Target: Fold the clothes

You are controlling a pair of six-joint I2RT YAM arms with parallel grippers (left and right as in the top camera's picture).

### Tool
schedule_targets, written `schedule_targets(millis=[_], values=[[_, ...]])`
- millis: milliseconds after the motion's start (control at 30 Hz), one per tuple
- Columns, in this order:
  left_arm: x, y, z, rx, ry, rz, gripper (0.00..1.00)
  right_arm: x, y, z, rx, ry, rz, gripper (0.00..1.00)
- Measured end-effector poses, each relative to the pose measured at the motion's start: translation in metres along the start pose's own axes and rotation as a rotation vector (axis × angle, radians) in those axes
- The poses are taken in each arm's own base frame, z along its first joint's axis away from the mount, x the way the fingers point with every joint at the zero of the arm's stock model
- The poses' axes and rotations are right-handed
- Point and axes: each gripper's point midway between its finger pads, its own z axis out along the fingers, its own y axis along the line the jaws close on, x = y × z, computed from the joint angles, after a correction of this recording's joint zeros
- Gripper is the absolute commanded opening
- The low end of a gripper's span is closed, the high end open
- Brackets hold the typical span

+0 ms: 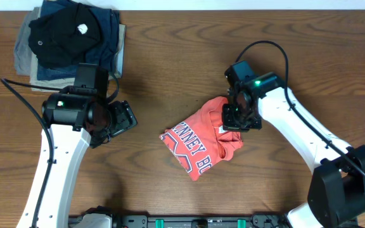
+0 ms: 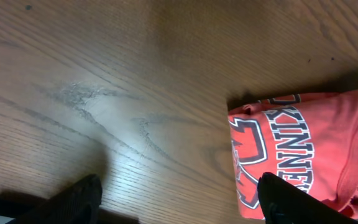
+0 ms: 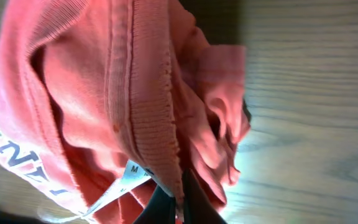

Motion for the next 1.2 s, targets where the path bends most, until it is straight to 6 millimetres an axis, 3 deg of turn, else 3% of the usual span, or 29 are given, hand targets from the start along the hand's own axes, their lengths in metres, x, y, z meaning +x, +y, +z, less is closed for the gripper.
schedule_targets(millis=[67,200,367,500,567,600,633,667,733,833,1000,1200], values=[[0.000,0.000,0.000,-0.003,-0.002,0.000,0.81,-0.001,-0.009,0.000,0.035,-0.003,0.000,0.18],[0.000,0.001,0.000,-0.003,-0.002,0.000,0.81,-0.008,-0.030,-0.003,0.129,-0.037,0.014,0.26],[0.000,0.001,0.000,-0.003,-0.002,0.000,0.81,-0.010,-0.046,-0.005,0.197,-0.048,0.023,0.20],[-0.001,0.001,0.000,-0.006,-0.003,0.000,0.82,0.008,-0.047,-0.007,0.197,0.030,0.020,0.19],[-0.001,0.001,0.000,-0.007,-0.005,0.000,0.81,0.011,-0.040,-0.010,0.158,0.045,0.001,0.29],[-0.001,0.002,0.000,-0.009,-0.006,0.000,0.81,0.012,-0.033,-0.013,0.122,0.049,-0.021,0.40],[-0.001,0.002,0.000,-0.009,-0.006,0.000,0.81,0.014,-0.027,-0.016,0.085,0.053,-0.035,0.61],[-0.001,0.002,0.000,-0.012,-0.007,0.000,0.81,0.017,-0.021,-0.019,0.056,0.055,-0.057,0.75],[-0.001,0.002,0.000,-0.012,-0.007,0.000,0.81,0.022,-0.011,-0.023,0.024,0.059,-0.109,0.84],[-0.001,0.002,0.000,-0.012,-0.007,0.000,0.82,0.033,0.006,-0.021,0.013,0.067,-0.208,0.84],[-0.001,0.002,0.000,-0.012,-0.007,0.000,0.82,0.055,0.024,-0.002,0.034,0.091,-0.331,0.83],[-0.001,0.002,0.000,-0.013,-0.006,0.000,0.81,0.061,0.016,0.012,0.101,0.112,-0.361,0.56]])
